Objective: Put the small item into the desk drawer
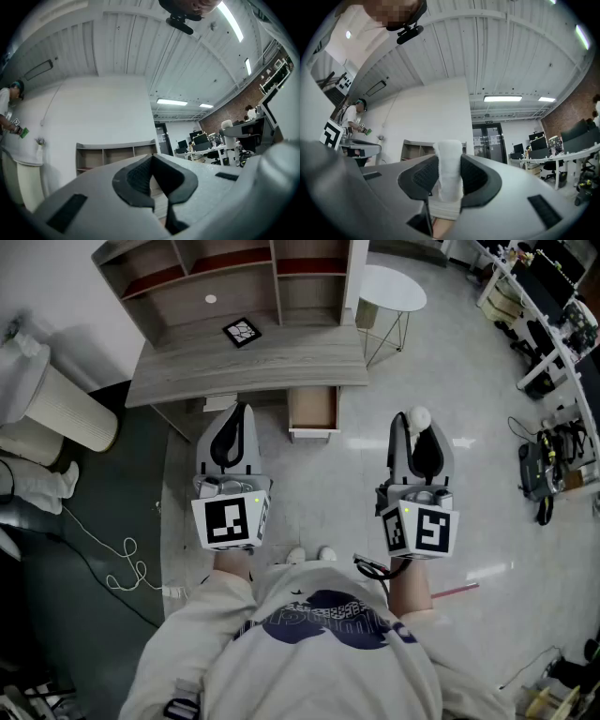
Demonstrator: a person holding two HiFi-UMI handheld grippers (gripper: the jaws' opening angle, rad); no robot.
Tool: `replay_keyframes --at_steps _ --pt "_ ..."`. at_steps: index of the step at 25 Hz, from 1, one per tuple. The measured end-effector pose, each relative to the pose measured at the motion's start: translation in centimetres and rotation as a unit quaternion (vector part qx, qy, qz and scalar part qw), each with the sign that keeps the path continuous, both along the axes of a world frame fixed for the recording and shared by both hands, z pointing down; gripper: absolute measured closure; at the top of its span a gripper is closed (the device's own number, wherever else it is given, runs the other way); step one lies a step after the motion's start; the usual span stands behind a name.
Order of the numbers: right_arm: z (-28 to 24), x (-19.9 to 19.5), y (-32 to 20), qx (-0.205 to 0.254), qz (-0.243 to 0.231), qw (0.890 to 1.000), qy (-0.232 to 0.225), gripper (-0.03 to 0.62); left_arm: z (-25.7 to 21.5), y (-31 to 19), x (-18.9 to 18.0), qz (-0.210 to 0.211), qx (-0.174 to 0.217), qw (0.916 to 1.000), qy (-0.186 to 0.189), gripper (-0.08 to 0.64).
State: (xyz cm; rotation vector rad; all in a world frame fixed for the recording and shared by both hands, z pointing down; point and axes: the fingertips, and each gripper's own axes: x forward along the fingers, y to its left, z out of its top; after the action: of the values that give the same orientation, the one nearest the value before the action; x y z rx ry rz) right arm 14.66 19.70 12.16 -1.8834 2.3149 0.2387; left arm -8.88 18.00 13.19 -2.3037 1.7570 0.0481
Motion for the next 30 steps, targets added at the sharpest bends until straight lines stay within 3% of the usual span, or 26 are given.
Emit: replay_keyframes --at_steps 14,21,30 --pt "0.5 0.4 0.4 -0.004 0.002 1.0 0.007 0.465 0.3 0.4 -0.1 -0.006 -0.003 1.0 0.001 0.552" --pt "1.4 1.8 0.3 -0.022 -0.016 0.998 -0.048 0.462 0.8 0.5 0.1 -0.012 -0.01 0.9999 -0.002 0.552" --pt "1.7 3.7 -0.1 -0.031 -0.035 0.998 -0.037 0.462 1.4 0.0 2.1 -0.021 -0.024 0.9995 -0.008 0.552"
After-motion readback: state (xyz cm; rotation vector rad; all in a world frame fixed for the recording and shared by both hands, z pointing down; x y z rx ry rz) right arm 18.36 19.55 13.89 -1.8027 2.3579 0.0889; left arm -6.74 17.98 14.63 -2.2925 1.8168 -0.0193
